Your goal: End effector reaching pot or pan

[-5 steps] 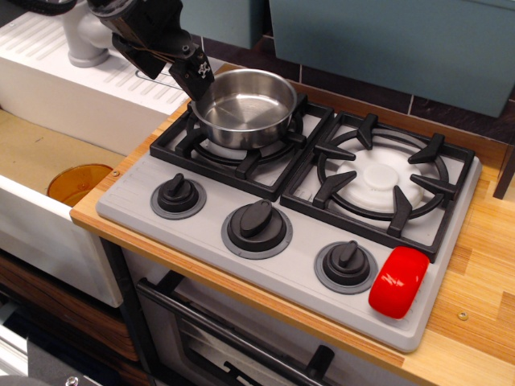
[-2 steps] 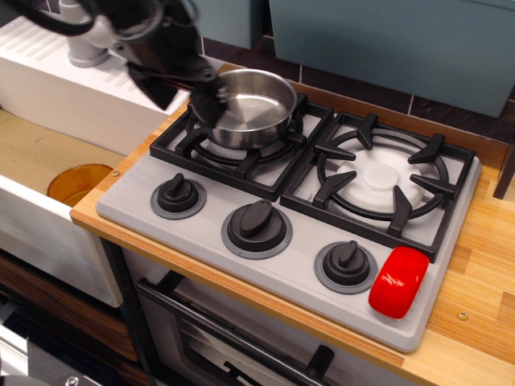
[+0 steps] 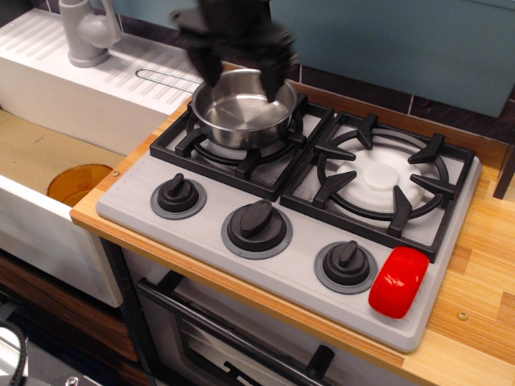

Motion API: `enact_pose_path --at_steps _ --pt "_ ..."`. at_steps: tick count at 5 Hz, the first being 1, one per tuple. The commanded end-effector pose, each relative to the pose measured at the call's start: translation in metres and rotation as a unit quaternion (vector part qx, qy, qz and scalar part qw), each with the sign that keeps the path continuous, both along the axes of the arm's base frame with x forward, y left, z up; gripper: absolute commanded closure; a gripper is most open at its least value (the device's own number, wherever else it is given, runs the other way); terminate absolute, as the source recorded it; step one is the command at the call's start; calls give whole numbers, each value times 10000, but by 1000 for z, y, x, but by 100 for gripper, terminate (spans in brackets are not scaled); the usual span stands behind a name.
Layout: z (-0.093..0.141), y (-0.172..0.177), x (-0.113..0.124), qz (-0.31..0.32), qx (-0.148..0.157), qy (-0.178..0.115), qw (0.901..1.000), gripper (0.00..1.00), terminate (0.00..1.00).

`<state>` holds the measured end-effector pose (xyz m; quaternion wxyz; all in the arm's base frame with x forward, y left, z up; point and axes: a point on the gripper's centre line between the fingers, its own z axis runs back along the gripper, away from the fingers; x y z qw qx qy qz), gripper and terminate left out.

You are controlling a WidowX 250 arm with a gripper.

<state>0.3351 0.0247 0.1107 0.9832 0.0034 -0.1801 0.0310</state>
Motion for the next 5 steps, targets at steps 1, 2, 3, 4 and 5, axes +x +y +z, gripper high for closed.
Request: enact_pose_path --at_steps 1,2,3,4,5 --pt "4 -14 38 76 -13 -337 9994 0 0" --pt "-12 -10 48 -103 -76 -464 9988 0 0" --pt "-19 -5 51 -215 -72 -558 9982 0 0" --pt "-21 -5 49 -204 -51 -553 9982 0 0" --pt "-25 -10 45 -118 -97 -580 9982 0 0"
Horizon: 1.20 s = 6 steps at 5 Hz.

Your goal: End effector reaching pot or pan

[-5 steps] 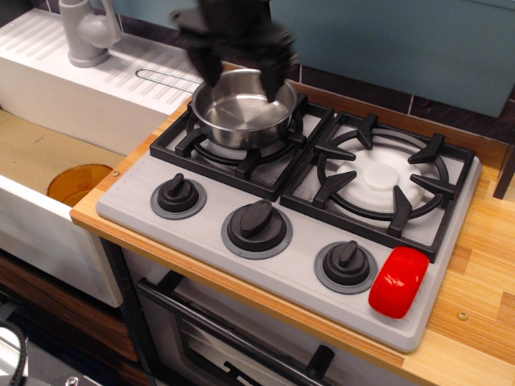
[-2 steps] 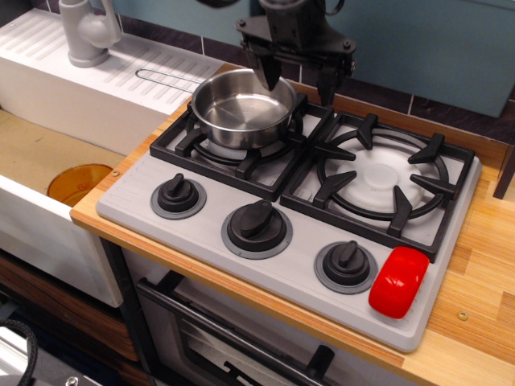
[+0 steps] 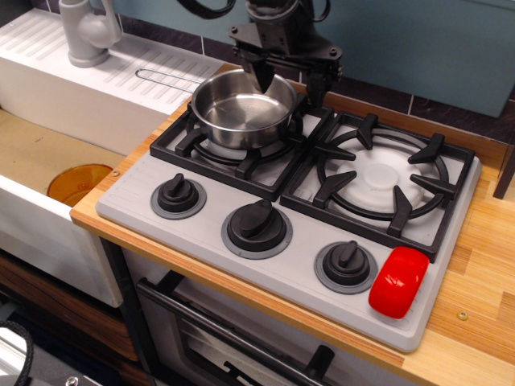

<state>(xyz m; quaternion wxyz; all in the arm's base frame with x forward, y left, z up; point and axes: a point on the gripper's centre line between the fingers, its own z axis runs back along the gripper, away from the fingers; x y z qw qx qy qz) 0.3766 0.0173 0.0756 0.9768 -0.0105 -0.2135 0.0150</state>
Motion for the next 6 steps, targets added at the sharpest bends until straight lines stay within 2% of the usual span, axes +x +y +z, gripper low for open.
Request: enact_pose_path --at_steps 1,2,3,6 --pt "8 -6 -7 136 64 -126 9998 0 0" --pt "5 -15 -22 104 122 287 9995 0 0" --pt "3 -28 -24 267 48 278 9992 0 0" --pt "3 -28 -20 219 -2 246 9995 0 0"
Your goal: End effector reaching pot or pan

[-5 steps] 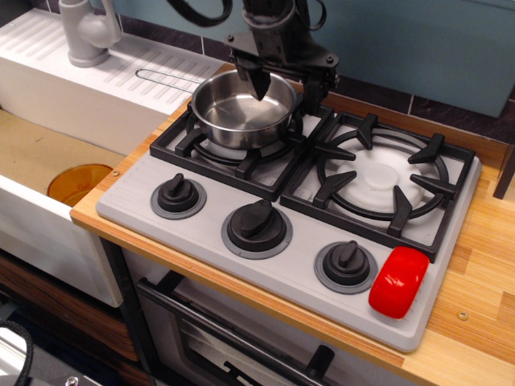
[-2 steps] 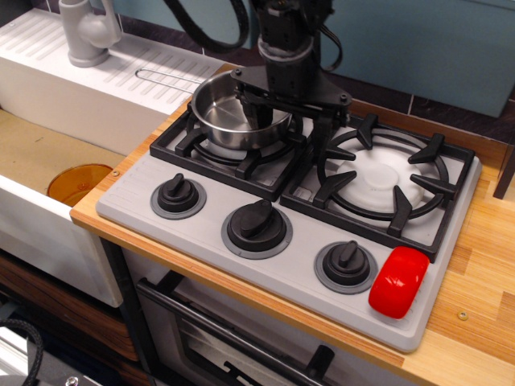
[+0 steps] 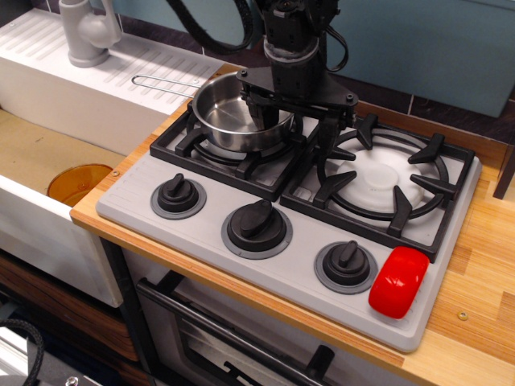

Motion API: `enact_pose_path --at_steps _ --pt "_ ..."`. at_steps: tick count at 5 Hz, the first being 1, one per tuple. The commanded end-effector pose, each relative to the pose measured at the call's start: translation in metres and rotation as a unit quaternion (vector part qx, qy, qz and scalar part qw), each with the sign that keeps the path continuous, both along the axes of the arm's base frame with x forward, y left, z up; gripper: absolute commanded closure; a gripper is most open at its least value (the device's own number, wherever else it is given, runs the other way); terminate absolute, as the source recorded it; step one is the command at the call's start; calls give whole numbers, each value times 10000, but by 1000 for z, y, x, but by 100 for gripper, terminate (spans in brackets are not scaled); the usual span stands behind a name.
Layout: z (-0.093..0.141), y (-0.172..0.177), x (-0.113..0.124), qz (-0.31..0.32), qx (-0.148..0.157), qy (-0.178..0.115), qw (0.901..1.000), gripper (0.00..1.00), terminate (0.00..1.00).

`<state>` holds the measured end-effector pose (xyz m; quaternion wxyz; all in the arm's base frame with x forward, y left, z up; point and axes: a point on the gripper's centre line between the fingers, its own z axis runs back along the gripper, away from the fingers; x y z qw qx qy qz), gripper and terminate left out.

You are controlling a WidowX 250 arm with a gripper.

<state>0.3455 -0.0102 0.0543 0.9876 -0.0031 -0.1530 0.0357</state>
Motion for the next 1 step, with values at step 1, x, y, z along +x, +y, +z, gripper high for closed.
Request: enact_pose_path --at_steps 1 --pt "24 0 11 9 -14 -372 9993 0 100"
